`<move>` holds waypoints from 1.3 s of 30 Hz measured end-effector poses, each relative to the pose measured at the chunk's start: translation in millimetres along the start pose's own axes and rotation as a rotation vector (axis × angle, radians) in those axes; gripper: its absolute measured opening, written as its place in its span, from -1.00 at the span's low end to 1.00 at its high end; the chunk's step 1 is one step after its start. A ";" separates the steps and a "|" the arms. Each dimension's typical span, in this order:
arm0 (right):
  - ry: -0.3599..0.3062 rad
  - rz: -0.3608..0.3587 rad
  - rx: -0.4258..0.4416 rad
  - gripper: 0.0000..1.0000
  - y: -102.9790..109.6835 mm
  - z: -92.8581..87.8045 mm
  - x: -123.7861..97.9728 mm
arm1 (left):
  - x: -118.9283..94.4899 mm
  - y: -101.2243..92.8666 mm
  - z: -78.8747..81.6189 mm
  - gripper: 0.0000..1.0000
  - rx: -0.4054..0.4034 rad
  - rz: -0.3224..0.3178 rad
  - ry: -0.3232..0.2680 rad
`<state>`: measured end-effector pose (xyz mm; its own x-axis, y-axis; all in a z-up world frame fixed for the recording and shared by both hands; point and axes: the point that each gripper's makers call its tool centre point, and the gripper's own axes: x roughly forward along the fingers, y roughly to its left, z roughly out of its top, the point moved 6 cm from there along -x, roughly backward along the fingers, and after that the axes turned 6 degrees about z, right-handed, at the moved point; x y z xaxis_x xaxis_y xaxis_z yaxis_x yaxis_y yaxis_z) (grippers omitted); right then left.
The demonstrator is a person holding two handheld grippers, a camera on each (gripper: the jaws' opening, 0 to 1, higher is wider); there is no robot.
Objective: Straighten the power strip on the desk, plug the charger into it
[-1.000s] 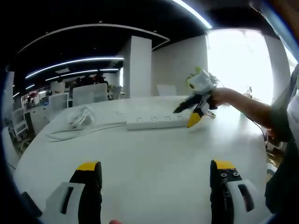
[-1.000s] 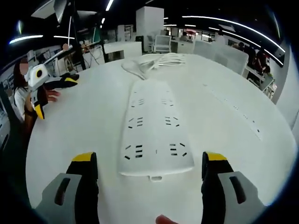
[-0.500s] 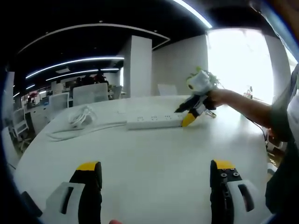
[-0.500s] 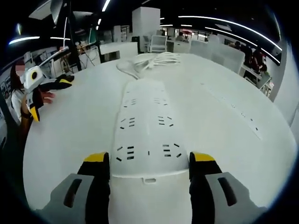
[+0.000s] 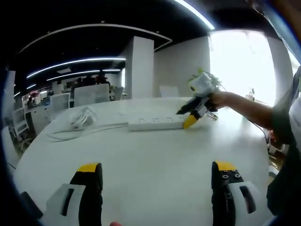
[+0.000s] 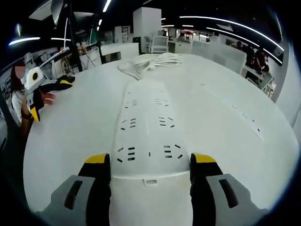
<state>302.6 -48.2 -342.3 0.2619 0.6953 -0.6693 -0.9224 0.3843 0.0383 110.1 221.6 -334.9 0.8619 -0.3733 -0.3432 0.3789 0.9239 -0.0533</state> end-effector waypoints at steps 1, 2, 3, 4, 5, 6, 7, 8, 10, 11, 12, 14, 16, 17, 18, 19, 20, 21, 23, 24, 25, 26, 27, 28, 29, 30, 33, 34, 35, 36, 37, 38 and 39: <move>0.000 0.001 -0.002 0.37 0.5 -0.1 0.3 | -0.2 0.4 0.1 0.99 0.000 0.002 0.000; 0.000 0.002 -0.002 0.37 -0.8 0.4 -0.1 | -0.4 0.6 0.1 0.99 0.001 0.003 0.000; -0.001 0.003 -0.003 0.37 -1.0 0.4 -0.1 | -0.6 0.7 0.0 0.99 0.001 0.004 0.000; -0.001 0.005 -0.006 0.37 -2.4 0.9 -0.5 | -0.6 0.7 0.0 0.99 -0.002 0.005 0.000; -0.003 0.007 -0.006 0.37 -2.8 0.8 -0.5 | -0.6 0.7 -0.1 0.99 -0.002 0.004 -0.001; -0.004 0.009 -0.008 0.37 -4.1 1.0 -0.9 | -0.5 0.5 -0.2 0.99 -0.001 0.004 0.000; -0.003 0.011 -0.010 0.37 -4.1 1.0 -1.0 | -0.5 0.7 -0.3 0.99 -0.001 0.005 0.002; -0.003 0.013 -0.012 0.37 -6.6 1.7 -1.3 | -0.5 0.8 -0.5 0.99 0.000 0.006 0.003; -0.004 0.017 -0.015 0.37 -7.0 1.5 -1.9 | -0.6 1.0 -0.7 0.99 0.000 0.007 0.004; -0.005 0.019 -0.017 0.37 -6.9 1.3 -2.0 | -0.8 1.3 -0.7 0.99 -0.001 0.009 0.004; -0.005 0.022 -0.020 0.37 -7.7 1.4 -2.5 | -0.9 1.5 -0.8 0.99 -0.002 0.010 0.004; -0.006 0.028 -0.024 0.36 -7.8 1.2 -3.1 | -0.8 2.1 -0.9 0.99 -0.002 0.012 0.005; -0.007 0.033 -0.030 0.36 -7.9 1.0 -3.6 | -0.2 1.9 -0.8 0.99 -0.002 0.011 0.006; -0.007 0.034 -0.032 0.36 -8.1 0.8 -3.8 | 0.1 1.6 -0.9 0.99 -0.002 0.010 0.007; -0.008 0.038 -0.036 0.36 -8.5 0.7 -4.1 | 0.5 1.2 -1.1 0.99 -0.001 0.008 0.008; -0.011 0.044 -0.039 0.36 -9.6 0.2 -4.8 | 0.9 0.6 -1.4 0.99 0.000 0.007 0.010; -0.013 0.048 -0.044 0.36 -10.6 0.1 -5.2 | 1.1 0.3 -1.4 0.99 0.001 0.006 0.010; -0.014 0.052 -0.047 0.36 -11.0 0.0 -5.4 | 1.2 0.1 -1.4 0.99 0.001 0.006 0.011; -0.016 0.061 -0.052 0.36 -14.2 0.1 -6.1 | 1.6 -0.7 -1.4 0.99 0.001 0.005 0.011; -0.014 0.065 -0.056 0.36 -14.6 0.4 -6.2 | 1.8 -1.0 -1.3 0.99 0.002 0.004 0.011; -0.013 0.068 -0.059 0.36 -14.9 0.4 -6.3 | 2.1 -1.3 -1.1 0.99 0.003 0.004 0.012; -0.012 0.071 -0.061 0.36 -15.3 0.5 -6.5 | 2.3 -1.7 -0.8 0.99 0.003 0.003 0.011; -0.011 0.074 -0.065 0.36 -15.6 0.5 -6.6 | 2.4 -2.0 -0.6 0.99 0.003 0.002 0.011; -0.010 0.077 -0.068 0.36 -15.3 0.4 -6.8 | 2.6 -2.3 -0.5 0.99 0.004 0.002 0.012; -0.009 0.081 -0.072 0.36 -15.4 0.3 -7.1 | 2.7 -2.3 -0.4 0.99 0.004 0.002 0.012; -0.006 0.084 -0.076 0.36 -15.5 0.2 -7.2 | 2.9 -2.3 -0.3 0.99 0.005 0.003 0.013; -0.002 0.098 -0.088 0.36 -18.2 0.1 -7.8 | 3.8 -2.9 -0.5 0.99 0.008 0.004 0.018; -0.001 0.104 -0.093 0.36 -18.7 -0.1 -8.0 | 4.1 -3.1 -0.2 0.99 0.008 0.005 0.019; 0.000 0.109 -0.096 0.36 -19.8 -0.1 -8.2 | 4.2 -3.3 0.1 0.99 0.008 0.004 0.019; 0.002 0.113 -0.100 0.36 -20.5 0.0 -8.3 | 4.4 -3.5 0.5 0.99 0.008 0.004 0.018; 0.003 0.116 -0.103 0.36 -21.0 0.1 -8.3 | 4.5 -3.6 0.9 0.99 0.009 0.005 0.018; 0.004 0.119 -0.105 0.36 -21.5 0.1 -8.3 | 4.8 -3.8 1.2 0.99 0.010 0.005 0.018; 0.006 0.121 -0.107 0.36 -21.7 0.2 -8.3 | 5.1 -4.1 1.4 0.99 0.011 0.005 0.020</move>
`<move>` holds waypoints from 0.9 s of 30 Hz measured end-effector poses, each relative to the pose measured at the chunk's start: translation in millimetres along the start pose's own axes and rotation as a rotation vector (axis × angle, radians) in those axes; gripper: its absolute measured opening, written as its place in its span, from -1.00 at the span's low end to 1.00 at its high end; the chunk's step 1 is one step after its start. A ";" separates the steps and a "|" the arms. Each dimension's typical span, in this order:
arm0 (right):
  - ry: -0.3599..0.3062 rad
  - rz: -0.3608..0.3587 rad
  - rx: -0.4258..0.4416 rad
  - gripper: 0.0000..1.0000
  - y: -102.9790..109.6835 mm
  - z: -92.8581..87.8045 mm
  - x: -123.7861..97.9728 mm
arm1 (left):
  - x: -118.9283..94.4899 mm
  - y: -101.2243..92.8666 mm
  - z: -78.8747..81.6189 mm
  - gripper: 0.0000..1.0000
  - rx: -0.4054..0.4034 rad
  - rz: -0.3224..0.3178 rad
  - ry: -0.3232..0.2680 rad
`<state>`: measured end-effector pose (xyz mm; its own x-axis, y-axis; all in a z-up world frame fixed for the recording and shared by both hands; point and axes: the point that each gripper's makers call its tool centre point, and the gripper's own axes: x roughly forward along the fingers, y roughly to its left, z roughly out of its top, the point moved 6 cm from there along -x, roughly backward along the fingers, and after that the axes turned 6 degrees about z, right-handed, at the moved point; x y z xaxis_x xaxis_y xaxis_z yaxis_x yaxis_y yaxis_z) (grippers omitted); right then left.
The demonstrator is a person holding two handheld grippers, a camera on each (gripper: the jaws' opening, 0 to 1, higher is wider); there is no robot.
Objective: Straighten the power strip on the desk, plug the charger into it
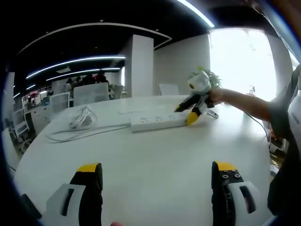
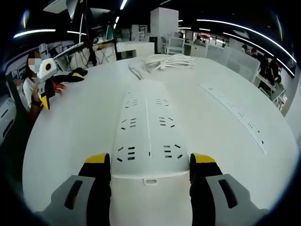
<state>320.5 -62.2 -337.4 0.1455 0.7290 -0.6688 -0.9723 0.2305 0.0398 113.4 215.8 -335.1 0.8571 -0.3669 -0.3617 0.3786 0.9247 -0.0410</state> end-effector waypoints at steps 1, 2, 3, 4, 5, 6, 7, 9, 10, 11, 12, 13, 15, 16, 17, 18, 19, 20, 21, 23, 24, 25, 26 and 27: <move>0.005 0.003 -0.006 0.36 -0.3 0.1 0.0 | 0.4 -0.2 0.2 0.99 0.001 0.000 0.000; 0.009 0.008 -0.010 0.36 -1.6 0.2 -0.2 | 1.0 -0.6 0.3 0.99 0.001 0.001 0.002; 0.011 0.014 -0.016 0.36 -3.3 0.3 -0.5 | 1.5 -0.8 0.4 0.99 0.001 0.001 0.003; 0.011 0.018 -0.018 0.36 -4.4 0.2 -0.7 | 1.9 -0.8 0.6 0.99 0.001 0.002 0.003; 0.014 0.027 -0.026 0.36 -6.6 0.2 -1.2 | 2.5 -1.0 0.7 0.99 0.001 0.002 0.005; 0.015 0.032 -0.030 0.36 -8.4 0.2 -1.4 | 2.9 -1.1 0.8 0.99 0.002 0.003 0.007; 0.016 0.038 -0.033 0.36 -10.1 0.1 -1.6 | 3.1 -1.0 1.1 0.99 0.002 0.005 0.008; 0.018 0.048 -0.042 0.36 -13.0 0.1 -2.0 | 3.4 -1.0 1.7 0.99 0.003 0.006 0.008; 0.018 0.052 -0.046 0.36 -14.3 0.0 -2.2 | 3.6 -0.9 2.1 0.99 0.002 0.007 0.008; 0.018 0.058 -0.052 0.36 -15.2 0.0 -2.3 | 3.7 -0.7 2.3 0.99 0.003 0.009 0.009; 0.018 0.063 -0.056 0.36 -16.5 0.0 -2.5 | 4.0 -0.7 2.4 0.99 0.003 0.010 0.009; 0.018 0.066 -0.059 0.36 -17.0 0.0 -2.6 | 4.3 -0.7 2.6 0.99 0.003 0.011 0.010; 0.017 0.074 -0.066 0.36 -19.0 -0.1 -2.9 | 5.0 -0.8 2.7 0.99 0.003 0.014 0.012; 0.016 0.078 -0.070 0.36 -19.7 0.0 -2.9 | 5.5 -0.9 2.6 0.99 0.004 0.015 0.014; 0.016 0.083 -0.077 0.36 -20.3 -0.1 -3.0 | 6.0 -1.0 2.5 0.99 0.003 0.016 0.016; 0.013 0.088 -0.079 0.36 -21.8 -0.4 -3.3 | 6.8 -1.2 2.4 0.99 0.003 0.016 0.017; 0.010 0.094 -0.083 0.36 -23.3 -0.6 -3.5 | 7.1 -1.3 2.3 0.99 0.003 0.016 0.018; 0.008 0.101 -0.090 0.36 -24.1 -0.7 -3.6 | 7.6 -1.4 2.3 0.99 0.002 0.016 0.019; 0.006 0.106 -0.095 0.36 -25.0 -0.8 -3.7 | 7.9 -1.5 2.4 0.99 0.003 0.017 0.019; 0.006 0.115 -0.102 0.36 -26.9 -0.7 -3.6 | 8.3 -1.6 2.7 0.99 0.004 0.018 0.020; 0.009 0.120 -0.107 0.36 -26.7 -0.7 -3.5 | 8.6 -1.3 2.9 0.99 0.004 0.019 0.020; 0.012 0.123 -0.111 0.36 -26.7 -0.6 -3.4 | 9.0 -0.9 2.6 0.99 0.003 0.021 0.022; 0.017 0.126 -0.115 0.36 -27.5 -0.2 -3.2 | 9.4 -0.4 2.2 0.99 0.003 0.023 0.024; 0.023 0.129 -0.119 0.36 -28.5 0.0 -3.0 | 9.8 -0.1 1.8 0.99 0.003 0.026 0.026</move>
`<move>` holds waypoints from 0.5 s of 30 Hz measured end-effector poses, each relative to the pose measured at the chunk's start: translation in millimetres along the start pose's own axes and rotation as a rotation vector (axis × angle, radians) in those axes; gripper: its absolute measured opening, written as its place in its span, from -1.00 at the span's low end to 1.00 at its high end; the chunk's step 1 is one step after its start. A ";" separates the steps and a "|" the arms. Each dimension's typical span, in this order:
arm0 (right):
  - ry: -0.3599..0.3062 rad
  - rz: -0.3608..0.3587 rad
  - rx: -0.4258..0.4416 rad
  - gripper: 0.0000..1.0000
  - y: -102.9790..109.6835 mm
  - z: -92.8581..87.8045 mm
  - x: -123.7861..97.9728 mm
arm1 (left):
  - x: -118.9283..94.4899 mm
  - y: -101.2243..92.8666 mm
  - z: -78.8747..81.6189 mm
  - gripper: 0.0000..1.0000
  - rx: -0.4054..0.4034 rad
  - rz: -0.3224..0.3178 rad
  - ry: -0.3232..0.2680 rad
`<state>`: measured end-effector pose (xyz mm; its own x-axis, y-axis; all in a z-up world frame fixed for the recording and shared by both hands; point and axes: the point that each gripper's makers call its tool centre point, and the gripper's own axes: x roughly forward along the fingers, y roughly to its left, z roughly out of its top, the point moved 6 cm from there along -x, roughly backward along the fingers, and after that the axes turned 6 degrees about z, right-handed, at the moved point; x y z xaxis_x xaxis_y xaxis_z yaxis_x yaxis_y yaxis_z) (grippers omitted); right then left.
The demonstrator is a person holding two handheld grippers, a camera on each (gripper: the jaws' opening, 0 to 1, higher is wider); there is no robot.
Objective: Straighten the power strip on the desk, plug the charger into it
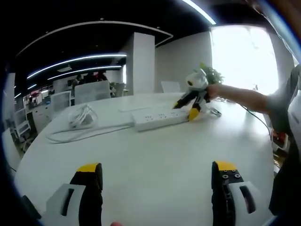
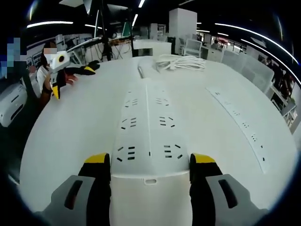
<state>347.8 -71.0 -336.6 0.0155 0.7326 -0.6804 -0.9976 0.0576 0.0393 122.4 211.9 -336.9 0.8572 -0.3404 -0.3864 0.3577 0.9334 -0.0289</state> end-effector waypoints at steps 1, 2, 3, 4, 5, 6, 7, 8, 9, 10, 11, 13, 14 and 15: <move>0.006 0.004 -0.004 0.36 -1.3 0.0 0.0 | 0.3 -0.1 -0.3 0.99 0.001 0.001 0.001; 0.010 0.008 -0.008 0.36 -2.3 0.1 -0.1 | 0.5 -0.3 -0.4 0.99 0.000 0.000 0.002; 0.014 0.012 -0.011 0.36 -3.5 0.0 -0.1 | 0.8 -0.5 -0.4 0.99 -0.001 0.000 0.002; 0.017 0.017 -0.016 0.36 -4.5 -0.1 -0.2 | 1.2 -0.7 -0.4 0.99 -0.001 0.001 0.002; 0.019 0.022 -0.020 0.36 -6.0 -0.3 -0.4 | 1.4 -0.9 -0.5 0.99 0.000 0.000 0.003; 0.020 0.027 -0.025 0.36 -7.3 -0.7 -0.7 | 1.8 -0.9 -0.6 0.99 0.000 0.001 0.004; 0.019 0.032 -0.028 0.36 -8.9 -0.9 -1.0 | 2.1 -0.8 -0.7 0.99 0.000 0.002 0.005; 0.020 0.035 -0.030 0.36 -9.8 -0.9 -1.0 | 2.4 -0.7 -0.7 0.99 -0.001 0.003 0.005; 0.022 0.041 -0.037 0.36 -11.2 -0.8 -1.1 | 2.7 -0.6 -0.8 0.99 -0.002 0.003 0.006; 0.023 0.046 -0.041 0.36 -13.2 -0.8 -1.3 | 2.9 -0.4 -0.9 0.99 -0.003 0.004 0.006; 0.024 0.051 -0.044 0.36 -14.7 -0.9 -1.4 | 3.1 -0.2 -1.0 0.99 -0.003 0.005 0.006; 0.027 0.061 -0.054 0.36 -16.4 -0.8 -1.4 | 3.7 -0.1 -0.9 0.99 -0.004 0.006 0.006; 0.029 0.067 -0.059 0.36 -17.7 -0.6 -1.3 | 4.0 -0.1 -1.0 0.99 -0.004 0.006 0.007; 0.031 0.070 -0.060 0.36 -18.3 -0.5 -1.2 | 4.3 -0.2 -1.0 0.99 -0.003 0.006 0.008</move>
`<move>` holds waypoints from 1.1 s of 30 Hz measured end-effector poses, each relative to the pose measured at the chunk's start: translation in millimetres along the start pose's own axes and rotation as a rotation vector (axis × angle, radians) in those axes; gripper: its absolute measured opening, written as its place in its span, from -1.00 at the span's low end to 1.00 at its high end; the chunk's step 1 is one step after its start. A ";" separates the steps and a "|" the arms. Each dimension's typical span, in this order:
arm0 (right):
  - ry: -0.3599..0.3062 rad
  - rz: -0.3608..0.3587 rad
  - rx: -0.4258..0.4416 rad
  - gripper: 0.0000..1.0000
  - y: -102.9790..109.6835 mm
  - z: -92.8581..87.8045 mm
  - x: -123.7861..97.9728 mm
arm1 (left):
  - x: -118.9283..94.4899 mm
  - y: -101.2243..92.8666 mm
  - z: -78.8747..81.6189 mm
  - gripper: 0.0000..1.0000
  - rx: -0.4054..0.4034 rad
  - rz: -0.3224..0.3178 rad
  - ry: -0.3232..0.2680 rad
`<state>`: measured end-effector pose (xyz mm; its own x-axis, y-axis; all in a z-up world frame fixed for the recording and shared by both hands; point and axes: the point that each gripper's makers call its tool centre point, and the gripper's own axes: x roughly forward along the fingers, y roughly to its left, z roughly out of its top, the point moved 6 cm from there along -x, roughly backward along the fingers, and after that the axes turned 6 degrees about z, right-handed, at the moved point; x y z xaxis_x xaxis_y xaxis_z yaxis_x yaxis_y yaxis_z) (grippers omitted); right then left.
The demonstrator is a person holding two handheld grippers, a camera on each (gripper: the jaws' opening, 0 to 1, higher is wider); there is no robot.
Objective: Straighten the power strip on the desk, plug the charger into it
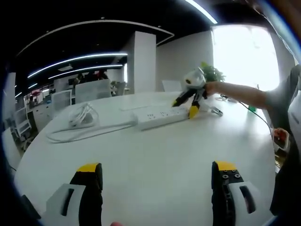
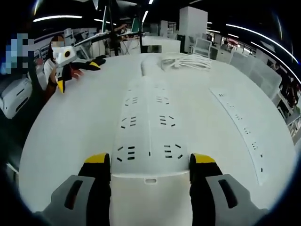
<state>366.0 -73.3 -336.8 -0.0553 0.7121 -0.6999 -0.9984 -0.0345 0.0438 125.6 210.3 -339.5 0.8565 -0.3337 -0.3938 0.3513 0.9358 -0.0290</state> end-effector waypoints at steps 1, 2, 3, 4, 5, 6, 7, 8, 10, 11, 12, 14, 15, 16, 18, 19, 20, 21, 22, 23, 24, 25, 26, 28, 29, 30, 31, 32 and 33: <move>0.004 0.005 -0.004 0.36 -0.8 0.1 0.0 | 0.2 0.1 0.0 0.99 0.000 0.000 0.001; 0.008 0.007 -0.007 0.36 -1.3 0.3 0.2 | 0.5 0.1 -0.1 0.99 0.001 0.000 0.002; 0.011 0.010 -0.009 0.36 -1.8 0.3 0.2 | 0.6 0.1 -0.1 0.99 0.001 0.000 0.002; 0.015 0.012 -0.012 0.36 -2.8 0.5 0.1 | 0.8 0.2 -0.2 0.99 0.001 -0.001 0.003; 0.020 0.016 -0.013 0.36 -3.7 0.6 0.2 | 1.0 0.4 -0.2 0.99 0.001 0.000 0.003; 0.023 0.018 -0.015 0.36 -4.3 0.7 0.1 | 1.3 0.5 -0.2 0.99 0.001 0.000 0.003; 0.028 0.020 -0.018 0.36 -5.2 0.7 0.1 | 1.6 0.6 -0.3 0.99 0.001 0.000 0.004; 0.031 0.023 -0.019 0.36 -6.0 0.8 0.0 | 2.0 0.5 -0.4 0.99 0.003 -0.001 0.005; 0.036 0.028 -0.022 0.36 -7.5 0.7 -0.2 | 2.6 0.5 -0.6 0.99 0.007 -0.001 0.009; 0.038 0.030 -0.024 0.36 -8.0 0.6 -0.3 | 2.6 0.6 -0.4 0.99 0.009 0.000 0.009; 0.039 0.032 -0.025 0.36 -8.9 0.5 -0.6 | 2.6 0.6 0.0 0.99 0.008 -0.001 0.007; 0.041 0.033 -0.025 0.36 -9.0 0.5 -0.6 | 2.5 0.8 0.5 0.99 0.007 0.001 0.005; 0.041 0.033 -0.026 0.36 -8.7 0.5 -0.5 | 2.5 0.8 0.4 0.99 0.007 0.001 0.005; 0.039 0.032 -0.025 0.36 -8.0 0.5 -0.4 | 2.6 0.8 0.2 0.99 0.006 0.001 0.006; 0.029 0.031 -0.022 0.36 -7.5 -0.2 -0.6 | 2.8 0.6 -0.4 0.99 0.005 0.000 0.007; 0.025 0.030 -0.020 0.36 -7.2 -0.2 -0.6 | 2.7 0.4 -0.6 0.99 0.005 0.000 0.007; 0.024 0.029 -0.020 0.36 -7.2 -0.2 -0.6 | 2.7 0.3 -0.8 0.99 0.004 -0.001 0.007; 0.024 0.028 -0.019 0.36 -7.2 -0.2 -0.6 | 2.6 0.3 -0.8 0.99 0.004 -0.001 0.007; 0.026 0.027 -0.019 0.36 -6.5 -0.1 -0.3 | 2.5 0.3 -0.9 0.99 0.004 0.000 0.007; 0.029 0.027 -0.019 0.36 -6.1 0.1 -0.1 | 2.4 0.4 -0.9 0.99 0.004 0.000 0.007; 0.031 0.026 -0.019 0.36 -5.9 0.2 -0.1 | 2.2 0.5 -0.8 0.99 0.004 0.000 0.006; 0.032 0.025 -0.019 0.36 -5.7 0.1 -0.1 | 2.0 0.8 -0.8 0.99 0.002 0.000 0.005; 0.033 0.025 -0.018 0.36 -6.2 0.1 -0.3 | 1.8 0.9 -0.8 0.99 0.002 0.000 0.005; 0.035 0.023 -0.017 0.36 -6.4 0.2 -0.5 | 1.4 0.9 -0.9 0.99 0.003 0.001 0.005; 0.035 0.021 -0.017 0.36 -6.4 0.1 -0.6 | 1.1 1.0 -0.9 0.99 0.002 0.001 0.005; 0.035 0.020 -0.015 0.36 -6.7 0.0 -0.8 | 0.9 1.1 -0.9 0.99 0.002 0.001 0.004; 0.033 0.019 -0.015 0.36 -6.8 -0.1 -0.9 | 0.8 1.2 -0.9 0.99 0.001 0.001 0.005; 0.032 0.020 -0.013 0.36 -7.4 -0.2 -1.2 | 0.8 1.5 -1.0 0.99 0.002 0.002 0.005; 0.033 0.019 -0.013 0.36 -7.9 -0.2 -1.3 | 0.8 1.6 -1.1 0.99 0.001 0.002 0.005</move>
<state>373.9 -74.1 -336.4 -0.0747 0.6880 -0.7219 -0.9972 -0.0572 0.0487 126.5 211.6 -340.9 0.8553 -0.3311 -0.3986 0.3500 0.9364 -0.0268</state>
